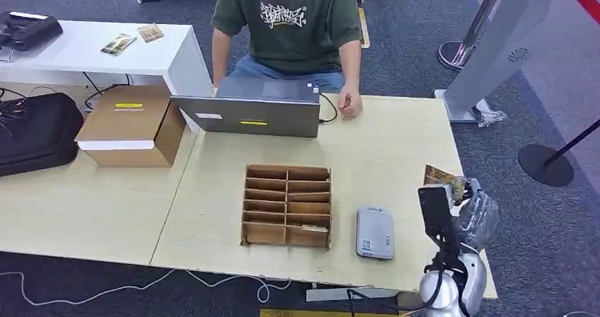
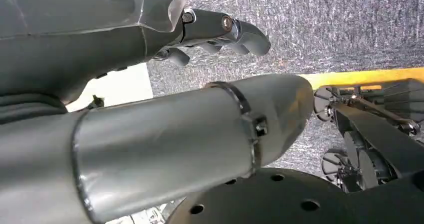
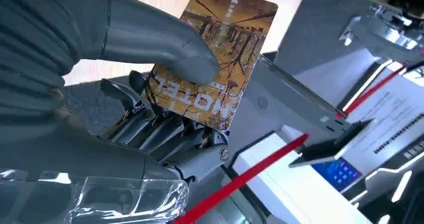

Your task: Pass the card to the sensor for recognition and then transmit it.

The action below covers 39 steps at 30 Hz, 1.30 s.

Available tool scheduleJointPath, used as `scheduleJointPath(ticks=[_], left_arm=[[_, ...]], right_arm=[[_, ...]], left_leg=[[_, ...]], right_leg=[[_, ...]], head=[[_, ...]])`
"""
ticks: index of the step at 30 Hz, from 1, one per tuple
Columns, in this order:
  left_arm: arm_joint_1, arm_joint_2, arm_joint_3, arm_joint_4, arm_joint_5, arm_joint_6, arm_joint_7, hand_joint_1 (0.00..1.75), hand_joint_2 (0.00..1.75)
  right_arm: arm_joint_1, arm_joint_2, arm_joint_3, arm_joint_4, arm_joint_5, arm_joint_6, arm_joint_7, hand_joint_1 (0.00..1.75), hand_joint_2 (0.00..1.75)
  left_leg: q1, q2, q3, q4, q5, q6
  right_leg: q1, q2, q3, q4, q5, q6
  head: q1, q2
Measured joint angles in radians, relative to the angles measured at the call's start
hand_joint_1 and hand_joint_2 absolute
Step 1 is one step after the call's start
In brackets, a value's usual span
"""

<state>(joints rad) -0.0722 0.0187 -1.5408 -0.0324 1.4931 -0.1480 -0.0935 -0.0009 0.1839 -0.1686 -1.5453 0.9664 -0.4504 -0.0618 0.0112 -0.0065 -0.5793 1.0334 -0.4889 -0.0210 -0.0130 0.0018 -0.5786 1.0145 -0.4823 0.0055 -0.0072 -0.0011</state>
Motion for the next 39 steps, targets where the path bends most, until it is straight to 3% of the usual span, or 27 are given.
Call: scheduleJointPath(ticks=[6, 9, 11, 13, 16, 18, 19, 20, 22, 27, 34, 39], left_arm=[[0.0, 0.0, 0.0, 0.0, -0.003, -0.001, -0.002, 0.0, 0.0], [-0.001, 0.001, 0.0, 0.0, -0.019, 0.002, -0.003, 0.0, 0.0], [-0.001, 0.003, 0.0, 0.0, -0.021, 0.002, -0.003, 0.0, 0.0], [-0.001, 0.006, 0.0, 0.0, -0.021, 0.002, -0.004, 0.0, 0.0], [0.001, 0.01, 0.0, 0.0, -0.018, 0.001, -0.011, 0.0, 0.0], [0.002, 0.012, 0.0, 0.0, -0.014, -0.002, -0.014, 0.0, 0.0], [0.0, 0.013, 0.0, 0.0, -0.013, -0.004, -0.014, 0.0, 0.0], [-0.001, 0.016, 0.0, 0.0, -0.014, -0.004, -0.014, 0.0, 0.0], [0.0, 0.018, 0.0, 0.0, -0.021, -0.006, -0.014, 0.0, 0.0], [0.002, 0.022, 0.0, 0.0, -0.04, -0.006, -0.015, 0.0, 0.0], [0.001, 0.029, 0.0, 0.0, -0.06, -0.008, -0.015, 0.0, 0.0], [-0.001, 0.032, 0.0, -0.001, -0.077, -0.008, -0.013, 0.0, 0.0]], right_arm=[[0.003, 0.005, -0.002, -0.006, 0.323, -0.145, 0.049, 1.75, 1.75], [0.003, 0.005, -0.002, 0.003, 0.516, -0.22, 0.109, 1.75, 1.75], [0.003, -0.013, -0.001, 0.003, 0.59, -0.225, 0.159, 1.75, 1.75], [0.003, -0.07, 0.016, 0.003, 0.6, -0.227, 0.216, 1.75, 1.75], [-0.015, -0.218, 0.069, 0.008, 0.606, -0.226, 0.371, 1.75, 1.75], [-0.089, -0.335, 0.153, 0.038, 0.608, -0.22, 0.59, 1.75, 1.75], [-0.133, -0.396, 0.232, 0.06, 0.608, -0.218, 0.687, 1.75, 1.75], [-0.169, -0.445, 0.302, 0.077, 0.608, -0.219, 0.725, 1.75, 1.75], [-0.225, -0.512, 0.408, 0.119, 0.607, -0.221, 0.747, 1.75, 1.75], [-0.324, -0.575, 0.563, 0.201, 0.607, -0.226, 0.76, 1.75, 1.75], [-0.446, -0.574, 0.695, 0.313, 0.607, -0.226, 0.76, 1.75, 1.75], [-0.554, -0.528, 0.769, 0.42, 0.606, -0.226, 0.76, 1.75, 1.75]], left_leg=[[0.0, 0.0, 0.0, 0.0, 0.0, 0.0], [0.0, 0.0, 0.0, 0.0, 0.0, 0.0], [0.0, 0.0, 0.0, 0.0, 0.0, 0.0], [0.0, 0.0, -0.001, 0.0, 0.0, 0.0], [0.0, -0.001, -0.004, 0.0, 0.0, 0.0], [-0.003, 0.002, -0.011, 0.001, -0.002, 0.003], [-0.003, 0.005, -0.009, 0.001, -0.002, 0.003], [-0.002, 0.005, -0.008, 0.001, -0.002, 0.003], [-0.002, 0.005, -0.007, 0.001, 0.0, 0.004], [-0.001, 0.0, -0.009, 0.001, 0.002, 0.004], [-0.001, 0.0, -0.01, 0.001, 0.002, 0.003], [-0.001, 0.001, -0.01, 0.001, 0.003, 0.003]], right_leg=[[0.0, 0.0, 0.0, 0.0, 0.0, 0.0], [0.0, 0.0, 0.0, 0.0, 0.0, 0.0], [0.0, 0.0, 0.0, 0.0, 0.0, 0.0], [0.0, -0.001, 0.0, 0.0, 0.0, 0.0], [0.0, -0.001, 0.001, 0.0, 0.001, 0.001], [-0.003, 0.002, -0.001, 0.0, 0.002, 0.002], [-0.003, 0.004, -0.001, 0.0, 0.002, 0.002], [-0.003, 0.004, -0.001, -0.001, 0.002, 0.002], [-0.003, 0.004, 0.0, -0.001, 0.003, 0.003], [-0.002, 0.0, 0.0, 0.0, 0.003, 0.003], [-0.001, 0.001, -0.001, 0.0, 0.003, 0.003], [-0.001, 0.001, -0.001, 0.0, 0.003, 0.003]], head=[[0.0, 0.0], [0.0, 0.0], [0.0, 0.0], [0.0, 0.0], [0.001, 0.0], [0.0, 0.0], [0.0, 0.0], [0.0, 0.0], [0.0, 0.0], [0.0, 0.0], [0.0, 0.0], [0.0, 0.0]])
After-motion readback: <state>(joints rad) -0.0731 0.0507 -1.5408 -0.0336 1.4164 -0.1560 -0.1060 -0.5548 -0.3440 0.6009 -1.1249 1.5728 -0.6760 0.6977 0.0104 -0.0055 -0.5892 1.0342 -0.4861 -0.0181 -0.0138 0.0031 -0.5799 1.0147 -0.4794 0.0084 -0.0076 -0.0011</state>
